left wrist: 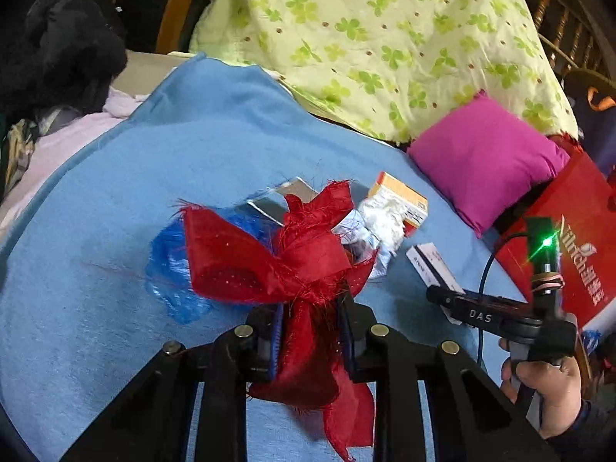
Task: Collect trash
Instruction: 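Grasp the red ribbon bow with the left tool while the right tool grasps the white medicine box, then carry the red bow and white medicine box toward the red wastebasket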
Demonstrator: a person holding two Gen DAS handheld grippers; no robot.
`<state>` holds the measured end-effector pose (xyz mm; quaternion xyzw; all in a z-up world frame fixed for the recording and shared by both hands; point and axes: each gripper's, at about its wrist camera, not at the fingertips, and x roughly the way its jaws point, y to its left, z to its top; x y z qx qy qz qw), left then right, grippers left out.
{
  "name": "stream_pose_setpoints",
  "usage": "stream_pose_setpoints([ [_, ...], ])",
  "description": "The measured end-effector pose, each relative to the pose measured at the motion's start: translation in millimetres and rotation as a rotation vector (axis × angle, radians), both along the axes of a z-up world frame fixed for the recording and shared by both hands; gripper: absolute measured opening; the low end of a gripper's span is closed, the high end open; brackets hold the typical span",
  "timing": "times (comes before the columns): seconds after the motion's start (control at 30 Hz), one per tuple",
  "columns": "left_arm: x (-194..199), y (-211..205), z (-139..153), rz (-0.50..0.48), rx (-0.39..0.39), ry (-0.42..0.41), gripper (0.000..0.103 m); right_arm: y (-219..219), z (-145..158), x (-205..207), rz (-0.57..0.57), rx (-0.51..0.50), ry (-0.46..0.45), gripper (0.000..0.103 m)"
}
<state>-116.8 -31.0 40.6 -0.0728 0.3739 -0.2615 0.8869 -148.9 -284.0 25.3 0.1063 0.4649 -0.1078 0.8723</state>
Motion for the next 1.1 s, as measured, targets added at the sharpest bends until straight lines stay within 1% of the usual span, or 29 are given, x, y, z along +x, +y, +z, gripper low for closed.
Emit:
stream_pose_setpoints([
  [0.13, -13, -17, 1, -0.069, 0.035, -0.040, 0.026, -4, 8, -27, -0.014, -0.012, -0.027, 0.049],
  [0.3, -44, -46, -1, -0.187, 0.120, -0.132, 0.026, -18, 14, -71, -0.071, 0.014, -0.044, 0.049],
  [0.43, -61, -61, -4, -0.241, 0.180, -0.185, 0.026, -29, 15, -109, -0.119, 0.052, -0.061, 0.049],
  [0.5, -66, -64, -7, -0.254, 0.197, -0.194, 0.026, -34, 16, -124, -0.136, 0.070, -0.072, 0.049],
  [0.63, -70, -61, -12, -0.258, 0.205, -0.163, 0.026, -38, 20, -146, -0.154, 0.092, -0.091, 0.049],
  [0.77, -78, -52, -20, -0.238, 0.184, -0.087, 0.026, -38, 27, -165, -0.162, 0.108, -0.123, 0.049],
  [0.9, -92, -46, -29, -0.207, 0.230, -0.026, 0.026, -34, 34, -183, -0.162, 0.123, -0.152, 0.049],
  [0.97, -98, -43, -30, -0.190, 0.258, -0.015, 0.026, -34, 37, -190, -0.163, 0.134, -0.167, 0.049],
  [1.1, -111, -36, -18, -0.158, 0.268, -0.011, 0.026, -33, 47, -211, -0.174, 0.143, -0.204, 0.049],
])
